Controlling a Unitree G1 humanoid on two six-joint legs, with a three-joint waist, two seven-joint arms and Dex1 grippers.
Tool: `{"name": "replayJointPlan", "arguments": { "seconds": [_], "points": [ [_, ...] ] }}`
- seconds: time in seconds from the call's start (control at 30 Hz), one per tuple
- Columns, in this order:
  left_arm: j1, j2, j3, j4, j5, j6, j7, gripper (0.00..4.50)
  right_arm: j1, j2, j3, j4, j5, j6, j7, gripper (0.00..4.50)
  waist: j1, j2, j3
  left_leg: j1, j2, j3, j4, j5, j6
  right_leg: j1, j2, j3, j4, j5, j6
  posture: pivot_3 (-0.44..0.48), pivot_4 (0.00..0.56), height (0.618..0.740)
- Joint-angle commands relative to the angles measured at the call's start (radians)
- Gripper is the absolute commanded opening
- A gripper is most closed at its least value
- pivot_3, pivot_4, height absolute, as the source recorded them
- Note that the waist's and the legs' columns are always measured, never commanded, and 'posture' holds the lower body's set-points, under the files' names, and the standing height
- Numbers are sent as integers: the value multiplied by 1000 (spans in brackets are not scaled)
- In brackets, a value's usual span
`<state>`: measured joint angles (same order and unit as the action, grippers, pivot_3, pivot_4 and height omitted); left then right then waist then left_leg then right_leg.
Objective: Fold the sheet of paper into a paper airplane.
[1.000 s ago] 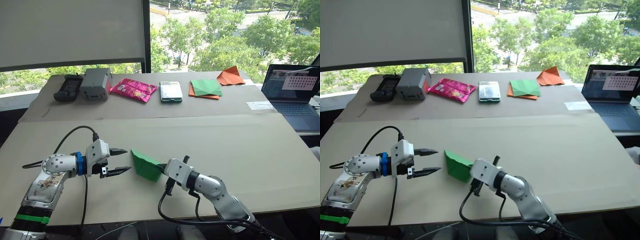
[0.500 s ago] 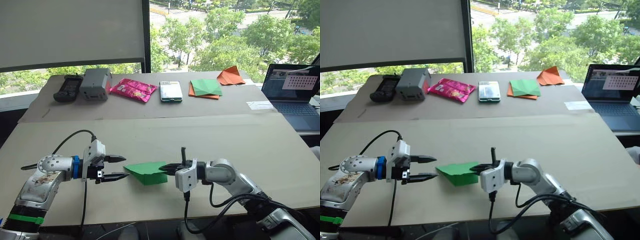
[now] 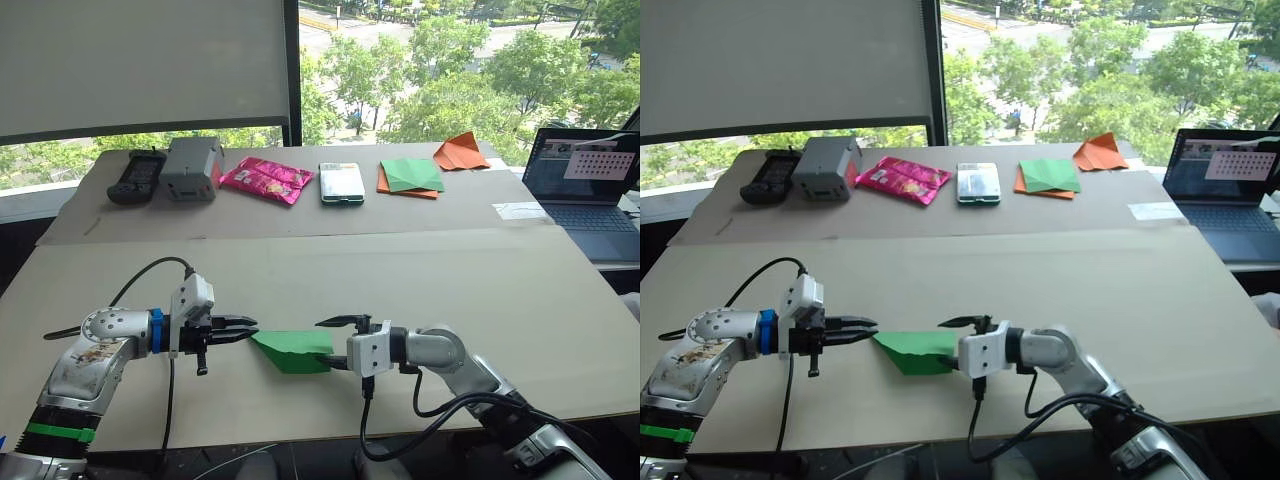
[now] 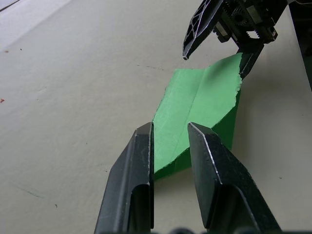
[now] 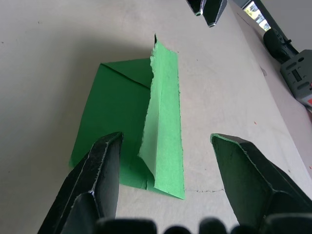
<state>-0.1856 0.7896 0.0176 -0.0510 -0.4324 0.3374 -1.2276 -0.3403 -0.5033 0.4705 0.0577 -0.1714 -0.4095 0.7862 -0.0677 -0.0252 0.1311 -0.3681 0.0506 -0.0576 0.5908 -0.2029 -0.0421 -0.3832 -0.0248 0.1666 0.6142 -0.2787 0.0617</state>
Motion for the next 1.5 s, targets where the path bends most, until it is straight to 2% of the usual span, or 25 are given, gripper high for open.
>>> {"name": "replayJointPlan", "arguments": {
  "seconds": [0.03, 0.23, 0.5, 0.8, 0.93, 0.97, 1.07, 1.23, 1.33, 1.5],
  "points": [
    [-30, -14, -19, 32, 29, -37, 0, 16, 25, 7, -34, -104, 27, 49, -7, 3011, 1, 0, 0, 0, 0, 0, 0, 0, 0, 0, 0, 0, 0, 0, 0, 0, 150, 740],
    [-85, -47, -112, 124, 149, -149, -3, 16, 87, 34, -42, -198, 10, 139, -26, 3011, 2, 1, 0, 0, 0, 0, 0, 0, 0, 0, 0, 0, 0, 0, 0, 0, 150, 740],
    [-118, -65, -176, 225, 245, -268, -8, 16, 113, 35, -60, -269, 19, 211, -35, 3011, 0, 1, -1, 0, 0, 0, 0, 0, 0, 0, 0, 0, 0, 0, 0, 0, 150, 740],
    [-104, -66, -194, 237, 280, -329, -12, 16, 177, 4, -83, -510, 248, 550, 86, 3011, 6, 2, -2, 0, 0, 0, 1, 0, 0, 1, 0, 0, 0, 0, 0, 0, 150, 740],
    [-103, -68, -195, 235, 286, -340, -8, 0, 178, -13, -73, -509, 247, 568, 102, 2012, 6, 2, -2, 0, 0, 0, 1, 0, 0, 0, 0, 0, 0, 0, 0, 0, 150, 740],
    [-102, -69, -196, 234, 286, -340, -8, 0, 178, -17, -66, -501, 237, 560, 104, 1430, 6, 2, -2, 0, 0, 0, 1, 0, 0, 0, 0, 0, 0, 0, 0, 0, 150, 740],
    [-98, -71, -195, 227, 281, -335, -5, 0, 169, -30, -40, -471, 172, 514, 93, 417, 7, 2, -2, 0, 0, 0, 1, 0, 0, 0, 0, 0, 0, 0, 0, 0, 150, 740],
    [-98, -71, -193, 227, 278, -329, -4, 0, 169, -55, -16, -425, 79, 418, 75, 417, 8, 2, -2, 0, -1, 0, 1, 0, 0, -1, 0, 0, -1, 0, 1, 0, 150, 740],
    [-99, -69, -193, 228, 277, -326, -6, 0, 167, -52, -19, -417, 65, 389, 65, 1245, 8, 2, -2, 0, -1, 0, 1, 0, 0, -1, 0, 0, -1, 0, 1, 0, 150, 740],
    [-96, -68, -193, 221, 276, -322, -8, 0, 169, -47, -7, -377, 8, 319, 39, 2934, 8, 1, -2, 0, -1, 0, 1, 0, 0, -1, 0, 0, 0, 0, 1, 0, 150, 740]
  ]
}}
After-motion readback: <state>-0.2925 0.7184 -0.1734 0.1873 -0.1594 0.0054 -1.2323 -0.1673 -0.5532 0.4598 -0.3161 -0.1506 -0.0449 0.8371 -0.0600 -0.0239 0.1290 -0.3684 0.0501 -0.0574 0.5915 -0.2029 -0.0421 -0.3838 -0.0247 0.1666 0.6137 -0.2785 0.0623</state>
